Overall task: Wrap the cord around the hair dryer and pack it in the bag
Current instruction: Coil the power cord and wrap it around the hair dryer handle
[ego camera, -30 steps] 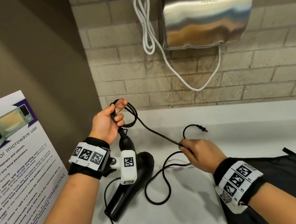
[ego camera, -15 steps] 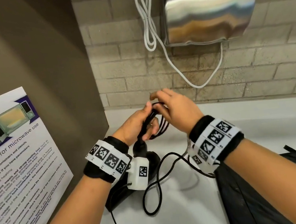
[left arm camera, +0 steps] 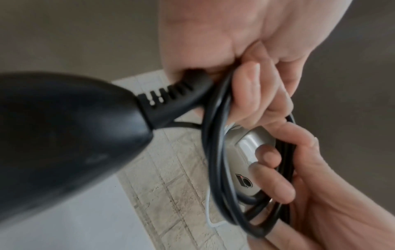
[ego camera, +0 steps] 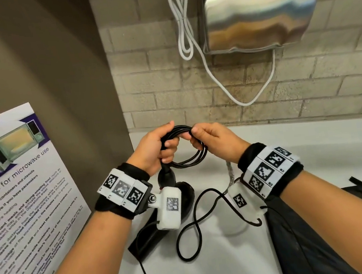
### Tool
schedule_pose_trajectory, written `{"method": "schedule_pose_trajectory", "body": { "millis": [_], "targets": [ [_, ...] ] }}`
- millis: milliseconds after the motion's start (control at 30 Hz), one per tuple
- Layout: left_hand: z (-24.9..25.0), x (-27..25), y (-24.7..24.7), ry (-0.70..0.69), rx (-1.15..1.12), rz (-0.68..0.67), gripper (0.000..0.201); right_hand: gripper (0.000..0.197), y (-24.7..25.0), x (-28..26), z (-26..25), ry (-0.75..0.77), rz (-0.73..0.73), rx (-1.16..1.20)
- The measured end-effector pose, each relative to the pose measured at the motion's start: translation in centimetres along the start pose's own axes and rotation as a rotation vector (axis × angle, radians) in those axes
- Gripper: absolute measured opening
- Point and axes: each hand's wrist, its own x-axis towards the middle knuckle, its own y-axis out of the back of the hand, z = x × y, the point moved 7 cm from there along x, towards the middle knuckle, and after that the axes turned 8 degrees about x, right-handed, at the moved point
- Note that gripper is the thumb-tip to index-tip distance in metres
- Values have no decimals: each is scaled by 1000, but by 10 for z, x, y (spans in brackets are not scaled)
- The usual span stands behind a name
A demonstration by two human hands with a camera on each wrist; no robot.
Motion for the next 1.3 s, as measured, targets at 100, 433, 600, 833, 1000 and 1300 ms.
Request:
{"method": "schedule_pose_trajectory", "body": {
  "millis": [100,433,600,833,1000,1300],
  "targets": [
    [0,0,0,-11,-14,33,50,29,3,-6,4,-59,28,106],
    [-1,3,27,-89,-242,230,42,40,-15,-85,120,-665,-43,-138],
    [0,4,37,-126,-256,308,43,19,-20,-84,106,-586,-73,-138],
    [1,7,63,-166,-210,444,44,35,58,-62,67,-219,387,36],
    [0,7,74,-178,-261,499,43,31,95,-72,49,-68,490,-153],
    [-2,6,75,-191,-281,452,43,31,16,-118,117,-623,-447,-773]
  ]
}}
